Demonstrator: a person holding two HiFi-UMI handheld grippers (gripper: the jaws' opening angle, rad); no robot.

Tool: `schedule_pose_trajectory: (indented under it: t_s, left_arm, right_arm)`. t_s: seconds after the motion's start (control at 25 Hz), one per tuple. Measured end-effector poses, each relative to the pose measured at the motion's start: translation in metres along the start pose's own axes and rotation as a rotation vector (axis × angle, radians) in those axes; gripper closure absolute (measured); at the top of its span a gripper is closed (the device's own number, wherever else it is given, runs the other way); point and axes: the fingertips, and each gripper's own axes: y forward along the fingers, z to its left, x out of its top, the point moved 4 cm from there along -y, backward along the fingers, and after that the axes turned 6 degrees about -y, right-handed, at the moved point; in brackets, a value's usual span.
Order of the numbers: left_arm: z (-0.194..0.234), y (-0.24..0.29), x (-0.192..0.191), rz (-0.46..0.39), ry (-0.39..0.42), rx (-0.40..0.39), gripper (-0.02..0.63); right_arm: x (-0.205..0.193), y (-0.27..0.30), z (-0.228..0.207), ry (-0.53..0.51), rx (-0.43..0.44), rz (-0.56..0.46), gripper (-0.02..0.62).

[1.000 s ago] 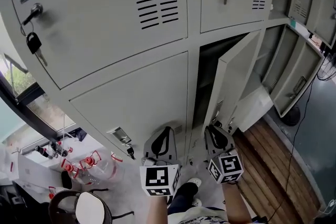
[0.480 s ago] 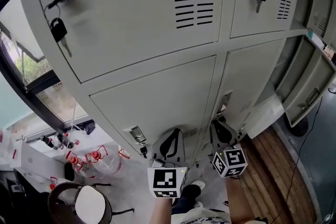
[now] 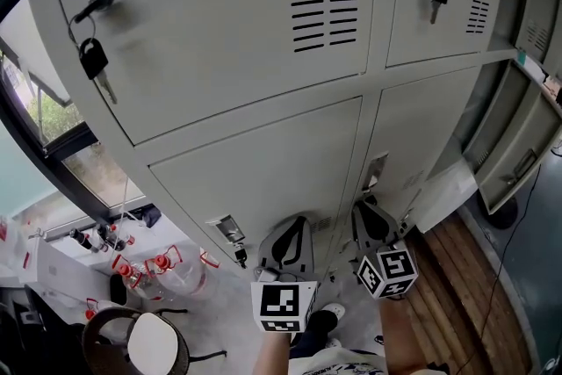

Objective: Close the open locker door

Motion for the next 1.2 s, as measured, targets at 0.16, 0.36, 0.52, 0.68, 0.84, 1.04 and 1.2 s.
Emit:
schedule_pose_trajectory:
  t_s: [0.16,0.36,0.52,0.68,0.84,1.04,1.2]
  left_arm:
    - [-0.011,0.005,0.001,0.006,0.004,-0.031,0.601]
    - [-0.044,0.016,0.000,0.003,-0.004,-0.114,0.601]
    - [-0.081,0.025,-0.005,0.014,-0.006,-0.198,0.601]
    - [-0.126,0.035,-0.011,0.027,-0.006,-0.293,0.601]
    - [-0.175,0.046,-0.017,0.042,-0.006,-0.396,0.601]
    - [-0.236,0.065,-0.024,0.061,0.004,-0.519,0.601]
    - [-0.278,0.089,-0.031,0.072,0.008,-0.606,0.601]
  right_arm:
    - [0.009,-0.017,-0.010,0.001,-0.034,-0.025,0.577]
    - [0.018,-0.057,-0.045,-0.014,-0.144,-0.039,0.577]
    - [0.022,-0.105,-0.083,-0.024,-0.268,-0.042,0.577]
    - [0.021,-0.156,-0.117,-0.020,-0.374,-0.033,0.512]
    - [0.019,-0.204,-0.149,-0.012,-0.490,-0.031,0.494]
    - [0.017,-0.250,-0.188,-0.003,-0.616,-0.029,0.491]
    - [0.015,-0.276,-0.220,-0.002,-0.697,-0.024,0.413]
